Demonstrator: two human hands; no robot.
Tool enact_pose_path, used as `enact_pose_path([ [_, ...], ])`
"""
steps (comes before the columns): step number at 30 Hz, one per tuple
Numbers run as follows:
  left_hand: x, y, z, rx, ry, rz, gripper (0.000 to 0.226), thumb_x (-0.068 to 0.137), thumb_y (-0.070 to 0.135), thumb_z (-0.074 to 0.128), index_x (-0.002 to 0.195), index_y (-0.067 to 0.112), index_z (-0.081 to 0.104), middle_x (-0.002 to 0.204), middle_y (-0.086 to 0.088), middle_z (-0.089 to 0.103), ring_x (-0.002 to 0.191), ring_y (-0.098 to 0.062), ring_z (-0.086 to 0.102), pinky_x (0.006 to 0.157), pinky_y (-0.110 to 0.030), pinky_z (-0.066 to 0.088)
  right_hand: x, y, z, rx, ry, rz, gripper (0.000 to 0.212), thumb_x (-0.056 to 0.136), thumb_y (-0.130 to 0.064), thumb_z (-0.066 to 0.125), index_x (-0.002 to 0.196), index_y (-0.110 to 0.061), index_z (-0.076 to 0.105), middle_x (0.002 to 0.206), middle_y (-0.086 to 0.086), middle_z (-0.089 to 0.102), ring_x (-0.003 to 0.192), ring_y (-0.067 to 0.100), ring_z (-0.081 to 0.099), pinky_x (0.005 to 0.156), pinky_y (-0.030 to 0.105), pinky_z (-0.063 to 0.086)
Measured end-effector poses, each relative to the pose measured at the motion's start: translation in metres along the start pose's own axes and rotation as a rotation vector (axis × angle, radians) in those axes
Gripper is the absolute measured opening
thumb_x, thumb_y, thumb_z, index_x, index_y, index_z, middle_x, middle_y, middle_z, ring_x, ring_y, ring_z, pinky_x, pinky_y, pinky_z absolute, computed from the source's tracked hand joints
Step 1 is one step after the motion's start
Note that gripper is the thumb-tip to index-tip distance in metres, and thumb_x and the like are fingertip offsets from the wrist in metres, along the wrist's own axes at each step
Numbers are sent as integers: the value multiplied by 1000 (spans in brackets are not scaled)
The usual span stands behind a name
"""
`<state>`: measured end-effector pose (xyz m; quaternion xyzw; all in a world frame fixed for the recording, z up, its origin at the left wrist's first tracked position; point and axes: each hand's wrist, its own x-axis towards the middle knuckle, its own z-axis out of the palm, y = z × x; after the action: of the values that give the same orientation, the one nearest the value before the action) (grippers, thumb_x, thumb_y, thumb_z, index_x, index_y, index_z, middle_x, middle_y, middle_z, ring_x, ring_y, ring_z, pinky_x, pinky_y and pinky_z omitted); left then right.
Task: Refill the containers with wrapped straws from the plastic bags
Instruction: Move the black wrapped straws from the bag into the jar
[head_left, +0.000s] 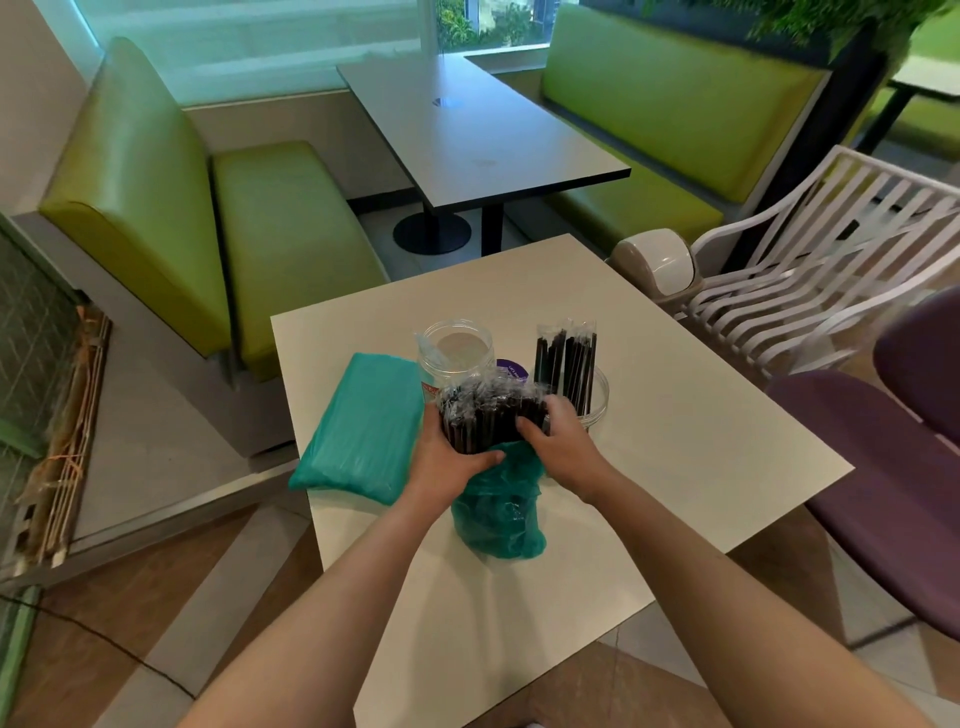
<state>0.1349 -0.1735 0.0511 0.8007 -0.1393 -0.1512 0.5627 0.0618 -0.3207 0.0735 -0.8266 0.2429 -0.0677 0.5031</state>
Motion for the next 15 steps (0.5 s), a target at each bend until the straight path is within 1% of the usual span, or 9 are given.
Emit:
enact_pose_path([
  [2, -1, 2, 2, -20, 5, 7, 85, 60, 16, 92, 127, 22, 41, 123, 4, 57, 118, -16, 54, 104, -32, 42, 0, -1, 0, -6, 11, -3, 28, 97, -25, 55, 122, -13, 50, 120, 2, 43, 108, 13, 46, 94, 25, 36],
  [5, -4, 6, 3, -52, -12, 3, 80, 63, 13, 91, 123, 24, 41, 119, 6, 56, 114, -13, 52, 99, -26, 41, -1, -3, 0, 31, 25, -12, 32, 96, -24, 56, 126, -14, 50, 122, 1, 46, 113, 13, 46, 96, 24, 36],
  [8, -6, 8, 3, -85, -33, -3, 82, 60, 16, 93, 122, 26, 40, 115, 9, 56, 114, -12, 53, 97, -25, 42, -3, -4, -1, 100, 16, -27, 36, 95, -23, 60, 129, -16, 52, 122, -1, 55, 114, 13, 52, 95, 26, 41],
  [12, -6, 11, 5, -113, -17, -18, 81, 60, 23, 93, 121, 27, 41, 115, 10, 57, 114, -12, 54, 96, -24, 42, -6, -8, 0, 141, -10, -48, 37, 95, -23, 60, 131, -22, 51, 122, -3, 61, 116, 14, 55, 100, 33, 46],
  [13, -6, 12, 5, -119, -2, -20, 79, 61, 25, 92, 122, 27, 42, 116, 10, 57, 114, -11, 54, 96, -23, 41, -5, -8, 0, 144, -14, -47, 38, 95, -24, 59, 132, -22, 51, 122, -3, 61, 117, 14, 55, 100, 33, 46],
  [15, -6, 14, 5, -131, 22, -23, 76, 65, 27, 90, 126, 25, 44, 115, 10, 57, 112, -9, 54, 93, -21, 41, -6, -10, 0, 153, -24, -56, 37, 96, -23, 58, 132, -22, 50, 121, -5, 61, 116, 13, 55, 98, 30, 46],
])
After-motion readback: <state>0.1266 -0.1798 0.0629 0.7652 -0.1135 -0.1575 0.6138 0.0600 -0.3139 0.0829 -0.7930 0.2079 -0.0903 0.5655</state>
